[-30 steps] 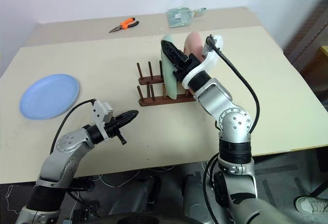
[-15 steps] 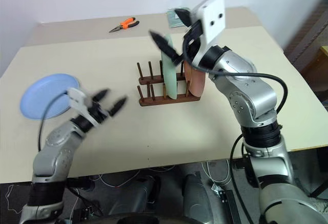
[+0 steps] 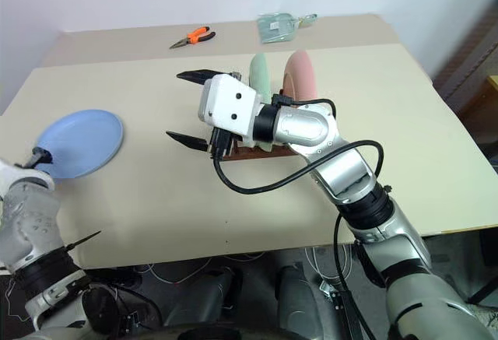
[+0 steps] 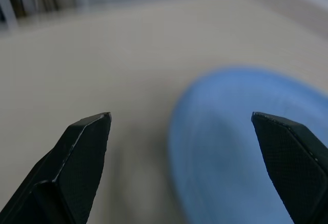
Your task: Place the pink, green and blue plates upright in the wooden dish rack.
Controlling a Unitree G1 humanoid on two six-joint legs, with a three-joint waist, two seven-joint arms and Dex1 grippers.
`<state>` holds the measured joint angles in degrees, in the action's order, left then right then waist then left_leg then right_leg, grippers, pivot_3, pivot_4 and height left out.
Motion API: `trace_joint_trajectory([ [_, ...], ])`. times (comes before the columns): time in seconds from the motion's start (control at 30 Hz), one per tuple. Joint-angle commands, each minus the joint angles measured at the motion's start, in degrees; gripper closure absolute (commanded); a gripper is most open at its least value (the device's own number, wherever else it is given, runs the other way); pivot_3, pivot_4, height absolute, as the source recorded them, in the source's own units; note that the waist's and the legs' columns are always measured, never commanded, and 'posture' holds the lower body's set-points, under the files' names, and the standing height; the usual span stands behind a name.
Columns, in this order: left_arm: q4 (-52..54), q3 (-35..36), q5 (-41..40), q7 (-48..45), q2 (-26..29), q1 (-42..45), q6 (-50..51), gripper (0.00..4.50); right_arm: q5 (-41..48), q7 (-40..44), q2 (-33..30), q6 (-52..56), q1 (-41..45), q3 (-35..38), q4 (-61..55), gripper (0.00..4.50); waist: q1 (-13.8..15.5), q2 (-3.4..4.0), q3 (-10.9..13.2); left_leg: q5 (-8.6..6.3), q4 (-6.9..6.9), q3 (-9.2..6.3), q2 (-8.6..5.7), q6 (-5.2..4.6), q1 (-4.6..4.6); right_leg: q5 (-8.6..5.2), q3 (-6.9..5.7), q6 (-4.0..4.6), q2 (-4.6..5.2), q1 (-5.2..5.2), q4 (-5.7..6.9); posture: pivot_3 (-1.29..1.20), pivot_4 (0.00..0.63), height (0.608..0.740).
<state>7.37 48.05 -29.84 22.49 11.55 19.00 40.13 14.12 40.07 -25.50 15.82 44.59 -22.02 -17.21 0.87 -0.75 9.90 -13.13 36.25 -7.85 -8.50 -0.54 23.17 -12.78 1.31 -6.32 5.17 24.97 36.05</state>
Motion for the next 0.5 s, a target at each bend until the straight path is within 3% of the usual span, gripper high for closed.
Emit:
trace_joint_trajectory([
  [0.03, 1.9, 4.2, -9.4, 2.0, -2.1, 1.6, 4.4, 0.0, -0.9, 0.7, 1.2, -0.9, -0.4, 1.4, -1.2, 0.06, -0.1, -0.1, 0.0, -0.01, 0.01, 0.0, 0.0, -0.01, 0.0, 0.0, 0.0, 0.0, 0.0, 0.0, 0.0, 0.0, 0.15, 0.74],
  [0.13, 1.0, 6.7, -12.8, 4.6, -3.2, 2.0, 4.3, 1.25, -1.6, 0.8, 1.7, -0.6, -1.3, 1.8, -1.6, 0.0, -0.2, -0.13, 0.0, -0.03, -0.01, -0.01, 0.01, 0.03, -0.06, 0.01, 0.0, 0.0, -0.02, -0.01, 0.06, 0.0, 0.15, 0.74],
  [0.33, -0.3, 5.0, -17.1, 3.7, -1.8, 2.7, 3.8, 4.38, -2.4, 0.7, 1.9, 1.8, -2.1, 2.9, -1.4, 0.0, -0.2, -0.15, 0.0, 0.03, -0.01, -0.01, 0.04, 0.19, -0.07, 0.01, 0.03, 0.02, -0.07, -0.01, 0.06, 0.0, 0.15, 0.74],
  [0.5, 6.6, -7.7, -14.1, -5.7, 3.3, 4.9, 1.6, 4.48, -7.0, 0.9, 1.3, -1.7, -0.5, 1.7, 0.0, 0.0, -0.1, -0.24, 0.0, 0.03, -0.01, -0.01, 0.03, 0.2, -0.06, 0.02, 0.03, 0.03, -0.07, -0.04, 0.03, 0.0, 0.15, 0.74],
])
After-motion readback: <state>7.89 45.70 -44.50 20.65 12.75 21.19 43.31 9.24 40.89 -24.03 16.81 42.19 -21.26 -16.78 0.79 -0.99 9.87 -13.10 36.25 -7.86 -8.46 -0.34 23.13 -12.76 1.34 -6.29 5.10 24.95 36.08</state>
